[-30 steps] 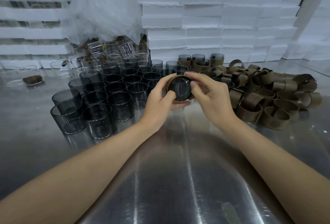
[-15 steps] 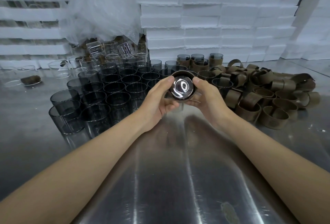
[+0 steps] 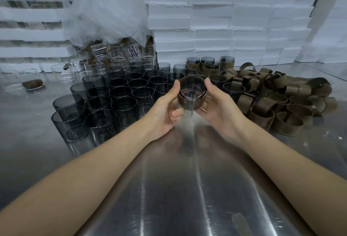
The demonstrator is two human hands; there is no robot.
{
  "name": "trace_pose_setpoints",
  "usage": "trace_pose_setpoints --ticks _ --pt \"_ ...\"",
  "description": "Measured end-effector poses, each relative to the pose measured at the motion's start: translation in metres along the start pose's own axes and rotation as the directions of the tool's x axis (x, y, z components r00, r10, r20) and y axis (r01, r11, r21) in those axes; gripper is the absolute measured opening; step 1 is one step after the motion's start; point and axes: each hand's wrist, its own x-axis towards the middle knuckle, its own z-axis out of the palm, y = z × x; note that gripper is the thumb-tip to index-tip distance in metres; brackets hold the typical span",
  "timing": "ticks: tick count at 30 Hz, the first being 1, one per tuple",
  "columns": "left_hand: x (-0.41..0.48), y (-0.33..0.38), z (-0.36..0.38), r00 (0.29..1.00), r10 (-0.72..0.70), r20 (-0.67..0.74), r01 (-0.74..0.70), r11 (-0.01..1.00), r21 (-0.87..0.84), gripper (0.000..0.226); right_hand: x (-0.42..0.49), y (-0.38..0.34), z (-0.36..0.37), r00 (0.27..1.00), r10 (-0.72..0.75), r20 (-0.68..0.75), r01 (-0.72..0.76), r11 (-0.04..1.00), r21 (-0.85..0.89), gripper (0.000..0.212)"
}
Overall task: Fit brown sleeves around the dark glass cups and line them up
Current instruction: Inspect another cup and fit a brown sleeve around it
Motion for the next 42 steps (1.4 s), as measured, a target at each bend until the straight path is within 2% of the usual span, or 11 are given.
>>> trace_pose_setpoints --ticks 7,12,15,18,21,23,27,30,36,40,42 --pt "0.000 0.000 0.005 0.999 -0.050 -0.001 0.049 0.983 -0.175 0.035 0.005 0.001 -0.002 0.998 0.067 -0.004 -0.063 0.957 0.284 0.046" --pt "0.002 0.001 0.005 0.999 -0.030 0.013 0.032 0.982 -0.184 0.036 0.006 -0.001 -0.001 0.997 0.077 0.011 -0.076 0.931 0.358 0.046" --pt "0.002 -0.003 0.005 0.999 0.049 -0.022 -0.051 0.992 -0.116 0.043 0.006 -0.003 -0.003 0.999 0.027 0.043 -0.033 0.987 0.156 0.051" --pt "0.003 -0.009 0.007 0.954 0.277 -0.116 -0.268 0.959 0.088 0.056 0.006 -0.005 -0.005 0.993 -0.057 0.107 0.058 0.998 -0.007 0.056" --pt "0.000 -0.014 0.009 0.867 0.487 -0.109 -0.417 0.827 0.377 0.059 0.006 -0.006 -0.010 0.967 -0.187 0.176 0.202 0.977 -0.074 0.059" --pt "-0.003 -0.015 0.010 0.827 0.561 -0.043 -0.476 0.739 0.476 0.066 0.005 -0.006 -0.010 0.928 -0.320 0.192 0.359 0.906 -0.224 0.070" --pt "-0.002 -0.016 0.010 0.803 0.596 -0.003 -0.498 0.674 0.545 0.071 0.005 0.002 -0.009 0.887 -0.425 0.178 0.461 0.795 -0.395 0.073" --pt "0.000 -0.017 0.008 0.790 0.611 -0.047 -0.483 0.667 0.567 0.074 0.006 0.008 -0.009 0.887 -0.437 0.148 0.456 0.782 -0.425 0.065" --pt "0.003 -0.019 0.004 0.795 0.603 -0.062 -0.468 0.676 0.569 0.073 0.006 0.005 -0.016 0.893 -0.408 0.191 0.446 0.737 -0.508 0.073" --pt "0.005 -0.019 0.001 0.814 0.576 -0.068 -0.449 0.701 0.555 0.074 0.006 0.000 -0.022 0.868 -0.426 0.254 0.472 0.552 -0.687 0.073" --pt "0.007 -0.020 -0.001 0.825 0.561 -0.066 -0.433 0.703 0.564 0.074 0.006 0.000 -0.024 0.861 -0.435 0.264 0.476 0.506 -0.720 0.072"
